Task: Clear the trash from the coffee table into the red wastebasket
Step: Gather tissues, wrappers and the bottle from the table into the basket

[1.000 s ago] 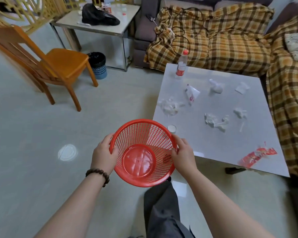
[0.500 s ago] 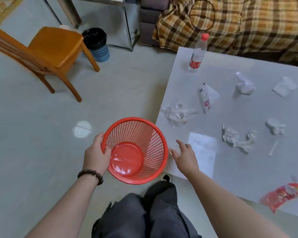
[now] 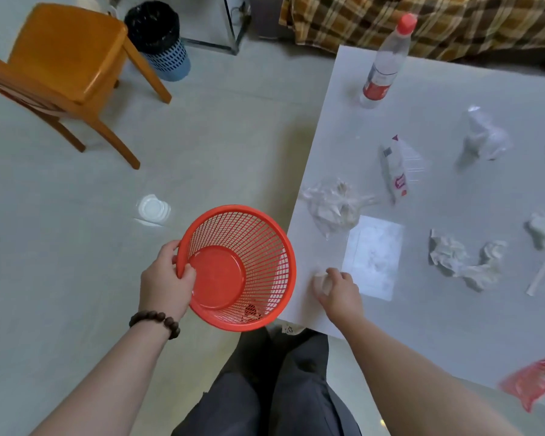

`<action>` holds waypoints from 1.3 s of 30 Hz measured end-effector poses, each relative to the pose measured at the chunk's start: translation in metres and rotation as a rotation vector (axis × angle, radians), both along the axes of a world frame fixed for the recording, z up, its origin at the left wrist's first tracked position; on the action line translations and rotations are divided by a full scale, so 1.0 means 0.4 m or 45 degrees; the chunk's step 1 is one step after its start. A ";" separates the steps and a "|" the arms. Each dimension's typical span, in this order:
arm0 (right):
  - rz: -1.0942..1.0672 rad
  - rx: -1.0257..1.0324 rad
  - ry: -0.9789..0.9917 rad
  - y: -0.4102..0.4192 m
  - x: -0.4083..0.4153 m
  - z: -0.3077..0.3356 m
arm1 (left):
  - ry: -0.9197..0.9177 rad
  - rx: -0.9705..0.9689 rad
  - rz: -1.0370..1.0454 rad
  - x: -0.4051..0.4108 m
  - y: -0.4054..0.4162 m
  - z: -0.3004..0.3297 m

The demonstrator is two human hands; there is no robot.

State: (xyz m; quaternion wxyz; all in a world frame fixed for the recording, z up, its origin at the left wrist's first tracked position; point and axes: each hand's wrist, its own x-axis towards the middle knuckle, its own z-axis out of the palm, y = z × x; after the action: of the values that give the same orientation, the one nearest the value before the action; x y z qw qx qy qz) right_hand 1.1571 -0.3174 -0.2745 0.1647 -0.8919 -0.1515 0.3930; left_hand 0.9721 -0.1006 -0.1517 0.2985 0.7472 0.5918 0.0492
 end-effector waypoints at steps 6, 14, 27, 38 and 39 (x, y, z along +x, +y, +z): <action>-0.357 0.478 -0.147 0.074 0.043 0.131 | -0.013 -0.013 0.055 0.072 0.012 0.002; 0.139 0.759 0.070 0.234 0.024 0.244 | -0.074 -0.099 0.029 0.158 0.013 0.012; -0.025 0.284 -0.218 0.196 0.308 0.057 | -0.065 -0.034 0.152 0.177 0.061 -0.014; 0.408 -0.165 -0.225 0.218 0.340 -0.096 | -0.043 -0.047 0.181 0.137 0.049 -0.043; 0.372 -0.134 -0.221 0.216 0.335 -0.089 | -0.041 -0.054 0.188 0.135 0.048 -0.042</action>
State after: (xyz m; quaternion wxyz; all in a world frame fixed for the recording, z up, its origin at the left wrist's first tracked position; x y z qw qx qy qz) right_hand 1.2912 -0.2311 -0.3100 0.0452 -0.8984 -0.2723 0.3416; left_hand 1.0260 -0.0816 -0.1684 0.3193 0.6941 0.6414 0.0706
